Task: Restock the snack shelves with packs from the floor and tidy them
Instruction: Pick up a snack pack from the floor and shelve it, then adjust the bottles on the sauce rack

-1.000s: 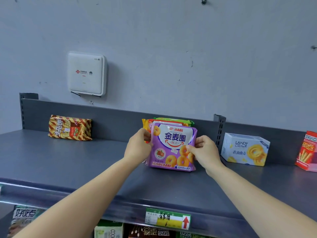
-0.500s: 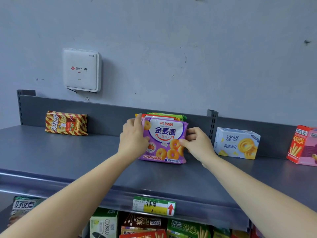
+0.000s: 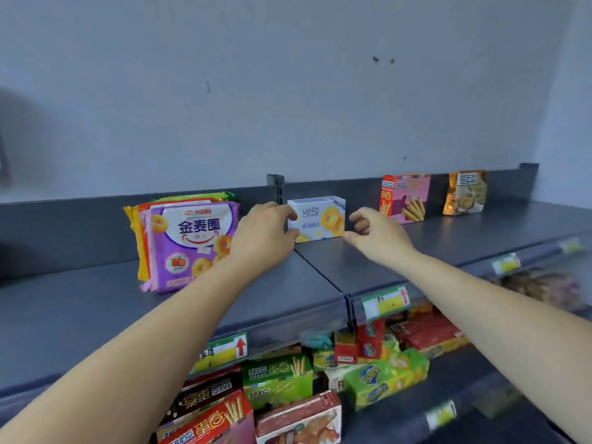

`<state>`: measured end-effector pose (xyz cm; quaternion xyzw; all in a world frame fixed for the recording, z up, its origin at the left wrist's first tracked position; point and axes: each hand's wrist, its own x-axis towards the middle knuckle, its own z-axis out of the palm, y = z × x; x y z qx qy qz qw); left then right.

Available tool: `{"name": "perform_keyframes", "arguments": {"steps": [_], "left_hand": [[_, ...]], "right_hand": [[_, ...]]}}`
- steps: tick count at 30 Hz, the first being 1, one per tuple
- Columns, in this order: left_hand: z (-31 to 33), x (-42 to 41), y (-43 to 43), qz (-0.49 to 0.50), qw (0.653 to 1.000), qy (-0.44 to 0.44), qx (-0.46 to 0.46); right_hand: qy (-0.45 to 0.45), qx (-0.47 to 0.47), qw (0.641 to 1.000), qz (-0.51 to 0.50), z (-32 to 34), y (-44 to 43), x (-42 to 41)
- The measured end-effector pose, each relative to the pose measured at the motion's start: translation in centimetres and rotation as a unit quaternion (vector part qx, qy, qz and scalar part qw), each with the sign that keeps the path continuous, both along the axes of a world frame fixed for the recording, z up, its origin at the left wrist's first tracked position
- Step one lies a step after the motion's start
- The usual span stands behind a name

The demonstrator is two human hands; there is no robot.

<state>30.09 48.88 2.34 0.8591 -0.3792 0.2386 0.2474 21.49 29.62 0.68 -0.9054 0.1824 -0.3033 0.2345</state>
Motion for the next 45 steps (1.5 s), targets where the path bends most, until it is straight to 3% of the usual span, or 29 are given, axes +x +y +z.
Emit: {"name": "perform_keyframes", "arguments": {"steps": [11, 24, 35, 45], "left_hand": [[-2.2, -13.0, -15.7, -0.241, 0.969, 0.037, 0.05], [-7.1, -40.3, -34.3, -0.453, 0.883, 0.04, 0.113], [-12.7, -63.3, -44.2, -0.589, 0.786, 0.052, 0.181], [-16.9, -82.4, -51.5, -0.697, 0.68, 0.01, 0.23]], "right_hand": [[0.026, -0.015, 0.969, -0.245, -1.6, -8.8, -21.5], [0.118, -0.003, 0.889, -0.443, -5.5, -17.9, -52.5], [0.165, 0.047, 0.792, -0.585, -10.3, -20.2, -76.0], [0.156, 0.125, 0.669, -0.716, -14.6, -21.0, -91.9]]}}
